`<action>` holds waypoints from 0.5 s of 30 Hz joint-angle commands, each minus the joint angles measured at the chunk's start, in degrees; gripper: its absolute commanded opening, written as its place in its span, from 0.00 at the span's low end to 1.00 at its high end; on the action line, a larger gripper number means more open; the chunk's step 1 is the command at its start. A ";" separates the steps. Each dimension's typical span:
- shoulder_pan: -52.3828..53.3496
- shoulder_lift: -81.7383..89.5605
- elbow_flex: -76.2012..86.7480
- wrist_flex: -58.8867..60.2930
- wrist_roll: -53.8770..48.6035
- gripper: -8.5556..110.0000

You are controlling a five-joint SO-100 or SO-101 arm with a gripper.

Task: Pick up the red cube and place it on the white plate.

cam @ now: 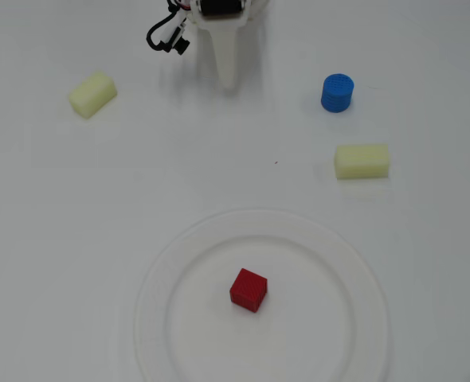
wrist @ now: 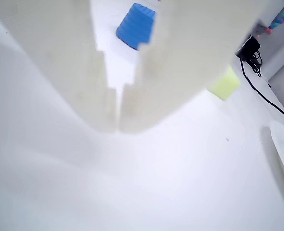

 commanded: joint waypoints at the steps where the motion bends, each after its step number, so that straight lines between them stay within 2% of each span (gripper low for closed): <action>1: 0.00 0.53 -0.26 0.26 -0.09 0.07; 6: 1.49 0.44 -0.26 0.26 2.02 0.07; 8: 1.93 0.44 -0.26 0.26 1.93 0.12; 15: 1.85 0.44 -0.26 0.26 1.76 0.12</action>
